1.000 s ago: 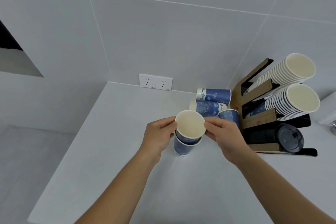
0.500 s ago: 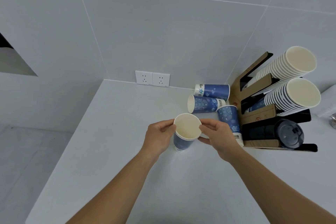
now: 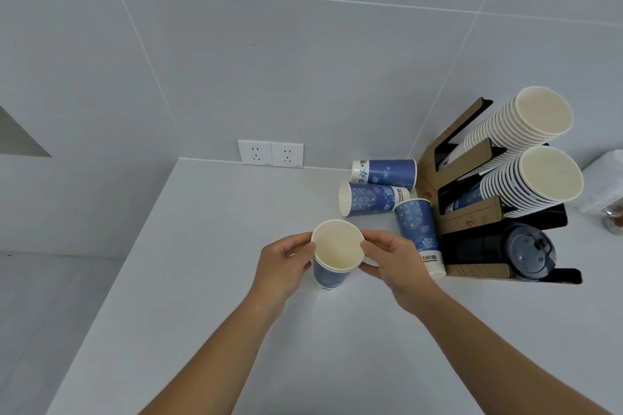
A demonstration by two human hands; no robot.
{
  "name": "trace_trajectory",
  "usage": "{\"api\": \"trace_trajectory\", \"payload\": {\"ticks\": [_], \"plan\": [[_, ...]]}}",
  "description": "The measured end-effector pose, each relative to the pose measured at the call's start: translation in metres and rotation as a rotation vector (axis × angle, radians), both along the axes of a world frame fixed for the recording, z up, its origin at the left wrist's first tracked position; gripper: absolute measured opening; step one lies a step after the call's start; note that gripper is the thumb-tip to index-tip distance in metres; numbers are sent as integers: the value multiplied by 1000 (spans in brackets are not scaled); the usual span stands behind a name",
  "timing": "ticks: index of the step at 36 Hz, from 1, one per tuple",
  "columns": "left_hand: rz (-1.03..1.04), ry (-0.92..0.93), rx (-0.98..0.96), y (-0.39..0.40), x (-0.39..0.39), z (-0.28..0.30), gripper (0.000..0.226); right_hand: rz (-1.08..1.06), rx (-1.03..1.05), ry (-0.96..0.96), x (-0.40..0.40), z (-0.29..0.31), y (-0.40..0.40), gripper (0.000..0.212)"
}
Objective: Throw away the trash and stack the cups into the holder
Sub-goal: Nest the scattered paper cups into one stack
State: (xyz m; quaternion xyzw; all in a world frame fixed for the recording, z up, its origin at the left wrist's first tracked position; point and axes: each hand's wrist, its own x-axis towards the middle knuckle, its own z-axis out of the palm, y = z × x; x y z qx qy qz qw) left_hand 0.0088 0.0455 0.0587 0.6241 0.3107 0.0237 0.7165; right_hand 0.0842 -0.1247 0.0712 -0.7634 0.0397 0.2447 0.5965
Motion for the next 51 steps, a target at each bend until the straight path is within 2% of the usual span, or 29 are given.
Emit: {"api": "trace_trajectory", "payload": {"ticks": [8,12,19,24,41,44,47,51], "plan": [[-12,12,-11,2,1,-6,22,56,-58,-45,4,-1,-4,23],[-23,29,-41,8,6,-9,23,24,-41,-46,12,-2,-9,20],[69,46,-110,25,29,-13,19,-8,-113,-47,39,-4,-18,29],[51,88,-115,37,55,-16,17,-36,-145,-41,58,-8,-18,31],[-173,214,-54,34,167,-61,11,129,-494,-149,130,-33,19,46],[-201,215,-2,31,184,-66,15,131,-542,-179,134,-37,24,47],[-244,219,40,28,202,-71,32,157,-586,-233,136,-41,28,48],[-339,176,11,23,220,-67,29,188,-632,-270,139,-48,29,51]]}}
